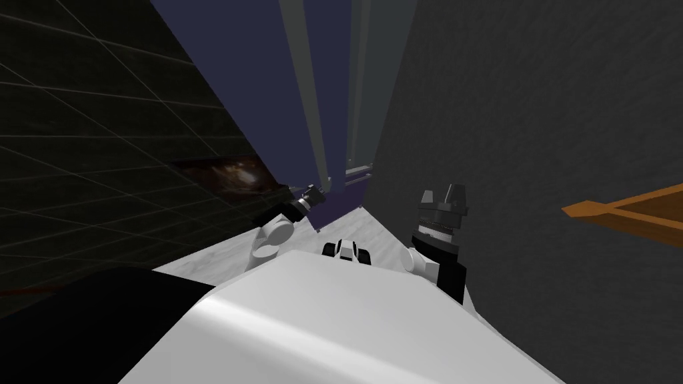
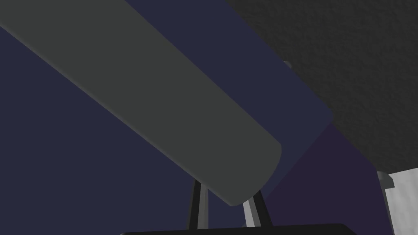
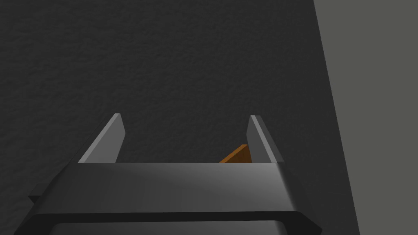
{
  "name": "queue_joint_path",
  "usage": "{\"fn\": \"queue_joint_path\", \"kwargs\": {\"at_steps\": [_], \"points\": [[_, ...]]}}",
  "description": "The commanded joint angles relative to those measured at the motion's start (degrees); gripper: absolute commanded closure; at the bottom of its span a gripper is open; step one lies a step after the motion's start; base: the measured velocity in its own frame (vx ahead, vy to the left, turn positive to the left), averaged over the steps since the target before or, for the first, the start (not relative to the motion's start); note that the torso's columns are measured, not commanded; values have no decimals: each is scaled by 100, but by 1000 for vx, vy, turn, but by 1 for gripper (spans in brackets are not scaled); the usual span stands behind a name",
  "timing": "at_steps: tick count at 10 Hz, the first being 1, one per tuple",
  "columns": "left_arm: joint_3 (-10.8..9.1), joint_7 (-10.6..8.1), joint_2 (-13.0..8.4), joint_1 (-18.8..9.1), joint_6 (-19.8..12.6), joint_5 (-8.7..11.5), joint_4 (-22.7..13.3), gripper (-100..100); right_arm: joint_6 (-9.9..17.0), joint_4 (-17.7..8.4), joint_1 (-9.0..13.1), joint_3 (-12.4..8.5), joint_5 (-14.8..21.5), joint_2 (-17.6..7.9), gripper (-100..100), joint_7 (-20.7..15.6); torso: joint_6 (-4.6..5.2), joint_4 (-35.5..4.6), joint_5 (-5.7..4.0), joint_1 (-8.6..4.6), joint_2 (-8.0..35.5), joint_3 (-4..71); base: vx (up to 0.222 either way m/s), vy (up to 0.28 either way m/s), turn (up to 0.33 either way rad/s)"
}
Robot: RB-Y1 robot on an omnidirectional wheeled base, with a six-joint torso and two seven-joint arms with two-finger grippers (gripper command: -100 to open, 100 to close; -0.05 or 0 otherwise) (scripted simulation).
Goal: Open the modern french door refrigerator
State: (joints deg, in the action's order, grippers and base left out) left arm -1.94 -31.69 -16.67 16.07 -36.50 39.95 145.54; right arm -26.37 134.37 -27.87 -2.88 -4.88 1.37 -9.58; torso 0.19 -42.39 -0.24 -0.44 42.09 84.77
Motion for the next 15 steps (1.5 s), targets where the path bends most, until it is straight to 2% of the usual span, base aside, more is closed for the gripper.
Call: {"fn": "queue_joint_path", "kwargs": {"at_steps": [1,3,7,8,10,11,13,14,15], "points": [[227,106,-123,-131,56,218,-10,100,0,0,0,-1,0,-1,0,0,7,3,9,22,17,-13,-155,247,-201],[391,183,-227,-234,78,390,-37,100,0,0,1,-1,0,-1,0,0,-20,-10,17,32,62,-46,-180,194,-157],[720,338,-435,-439,123,734,-90,100,0,-1,1,-1,0,-1,0,0,-12,-19,9,23,47,-31,-196,249,-149],[436,144,-535,-523,-130,885,-21,-100,0,-1,1,-1,0,-1,0,0,-10,-25,5,11,52,-31,-65,91,113],[221,1,-673,-632,-295,1124,92,-100,0,0,-3,1,0,2,0,0,-18,18,-2,-38,-22,6,51,-79,164],[113,-71,-742,-687,-377,1244,148,-100,-1,1,-3,1,0,2,0,0,10,12,-13,-49,-37,27,59,-86,117],[-102,-215,-879,-797,-542,1483,261,-100,-1,1,-3,1,0,2,0,0,-2,-12,1,0,8,3,54,-68,97],[-102,-215,-879,-797,-542,1483,261,-100,-1,1,-3,1,0,2,0,0,-3,-35,6,35,43,-6,30,-42,55],[-210,-286,-948,-851,-624,1603,318,-100,-1,1,-2,1,0,1,0,0,6,-35,11,55,57,-12,10,-28,57]]}}
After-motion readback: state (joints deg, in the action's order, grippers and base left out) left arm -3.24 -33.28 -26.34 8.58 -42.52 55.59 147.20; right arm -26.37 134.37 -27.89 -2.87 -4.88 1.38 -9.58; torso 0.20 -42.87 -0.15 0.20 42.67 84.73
